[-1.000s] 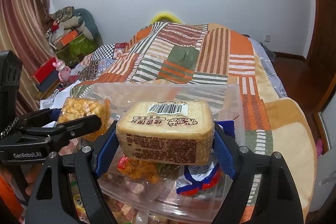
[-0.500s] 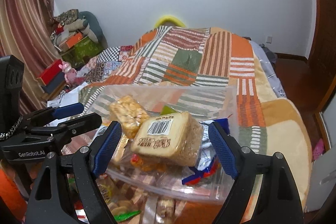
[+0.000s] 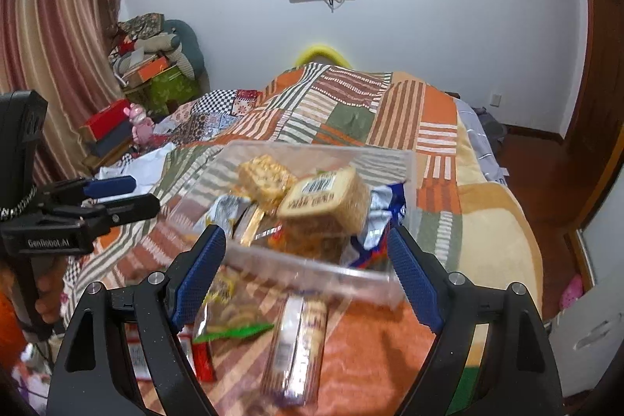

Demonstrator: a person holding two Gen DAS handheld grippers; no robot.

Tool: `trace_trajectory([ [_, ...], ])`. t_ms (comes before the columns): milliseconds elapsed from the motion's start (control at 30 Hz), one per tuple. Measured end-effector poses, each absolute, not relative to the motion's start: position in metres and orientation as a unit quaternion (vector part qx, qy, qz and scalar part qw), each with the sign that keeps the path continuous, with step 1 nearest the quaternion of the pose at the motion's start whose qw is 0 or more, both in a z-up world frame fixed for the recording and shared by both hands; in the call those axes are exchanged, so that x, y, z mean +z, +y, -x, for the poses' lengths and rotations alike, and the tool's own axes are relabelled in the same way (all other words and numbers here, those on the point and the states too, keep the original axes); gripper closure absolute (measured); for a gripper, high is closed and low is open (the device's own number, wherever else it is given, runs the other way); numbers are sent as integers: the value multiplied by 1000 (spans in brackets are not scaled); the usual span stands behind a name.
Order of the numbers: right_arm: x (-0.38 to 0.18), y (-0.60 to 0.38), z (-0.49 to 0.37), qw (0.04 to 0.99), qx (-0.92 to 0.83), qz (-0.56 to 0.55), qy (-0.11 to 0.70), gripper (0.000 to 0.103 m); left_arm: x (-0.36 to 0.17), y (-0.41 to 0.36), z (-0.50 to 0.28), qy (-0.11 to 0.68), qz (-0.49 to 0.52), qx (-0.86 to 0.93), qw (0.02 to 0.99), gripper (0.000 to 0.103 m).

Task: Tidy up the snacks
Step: 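Grasp the green pea snack bag with the left tool while the right tool grasps the wrapped biscuit roll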

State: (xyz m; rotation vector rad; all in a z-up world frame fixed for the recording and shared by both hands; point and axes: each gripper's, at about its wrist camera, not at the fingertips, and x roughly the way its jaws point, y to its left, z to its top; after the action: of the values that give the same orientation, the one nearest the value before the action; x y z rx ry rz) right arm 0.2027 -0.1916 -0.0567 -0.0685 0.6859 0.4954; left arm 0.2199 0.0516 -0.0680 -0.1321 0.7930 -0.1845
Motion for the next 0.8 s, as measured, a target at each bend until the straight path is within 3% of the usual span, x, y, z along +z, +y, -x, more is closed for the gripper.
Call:
trace_trajectory([
  [333,-82,-194,-177,905,239,45,348,20,-112,70,-182,433,90,-61,895,22],
  [800,-147,-189,-187,871,231,40,432,21,-178,80,-184,491,106,-43,864,22],
])
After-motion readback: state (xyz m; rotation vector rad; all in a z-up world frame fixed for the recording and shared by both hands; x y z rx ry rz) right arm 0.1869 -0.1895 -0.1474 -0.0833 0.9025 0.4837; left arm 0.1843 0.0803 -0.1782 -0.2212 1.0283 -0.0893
